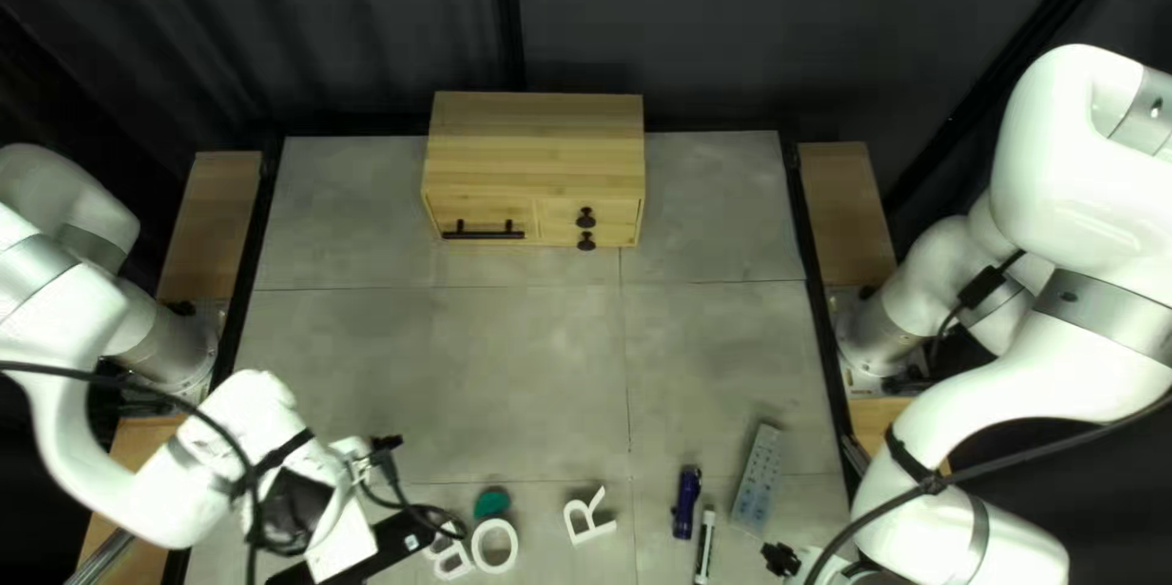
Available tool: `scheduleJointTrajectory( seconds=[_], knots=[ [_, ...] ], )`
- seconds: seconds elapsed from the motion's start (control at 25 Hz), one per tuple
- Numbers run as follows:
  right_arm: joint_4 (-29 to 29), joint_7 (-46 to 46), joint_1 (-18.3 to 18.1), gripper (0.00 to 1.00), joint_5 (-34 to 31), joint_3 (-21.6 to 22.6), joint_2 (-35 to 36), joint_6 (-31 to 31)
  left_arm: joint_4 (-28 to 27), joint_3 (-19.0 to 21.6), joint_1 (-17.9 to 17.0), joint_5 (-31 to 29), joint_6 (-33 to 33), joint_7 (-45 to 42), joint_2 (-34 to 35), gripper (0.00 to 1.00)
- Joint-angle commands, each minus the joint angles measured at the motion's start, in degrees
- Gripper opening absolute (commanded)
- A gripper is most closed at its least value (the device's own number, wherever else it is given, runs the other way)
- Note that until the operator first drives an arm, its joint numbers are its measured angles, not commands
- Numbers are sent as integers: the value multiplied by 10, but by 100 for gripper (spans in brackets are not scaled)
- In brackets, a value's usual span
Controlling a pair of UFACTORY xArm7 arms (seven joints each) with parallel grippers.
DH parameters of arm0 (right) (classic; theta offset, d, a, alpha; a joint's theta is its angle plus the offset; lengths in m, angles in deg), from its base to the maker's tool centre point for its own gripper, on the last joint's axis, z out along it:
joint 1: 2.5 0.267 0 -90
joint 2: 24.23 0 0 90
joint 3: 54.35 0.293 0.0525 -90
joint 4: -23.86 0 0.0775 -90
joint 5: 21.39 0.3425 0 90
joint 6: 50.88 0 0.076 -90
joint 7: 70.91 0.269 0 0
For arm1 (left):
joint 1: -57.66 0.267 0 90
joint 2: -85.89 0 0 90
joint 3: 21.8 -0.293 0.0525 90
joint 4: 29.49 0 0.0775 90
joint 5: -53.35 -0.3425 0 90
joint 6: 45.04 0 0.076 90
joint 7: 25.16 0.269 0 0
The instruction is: Open drawers and place objects into drawer and close
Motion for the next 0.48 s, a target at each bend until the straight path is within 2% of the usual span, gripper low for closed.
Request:
scheduleJointTrajectory(
  seconds=[0.04,0.48],
  knots=[
    [0,0,0,100,0,0,0,0,-16,14,-14,11,-17,-9,3,100],
    [0,0,0,100,0,0,0,0,-37,23,-23,7,-35,-13,-1,100]
  ],
)
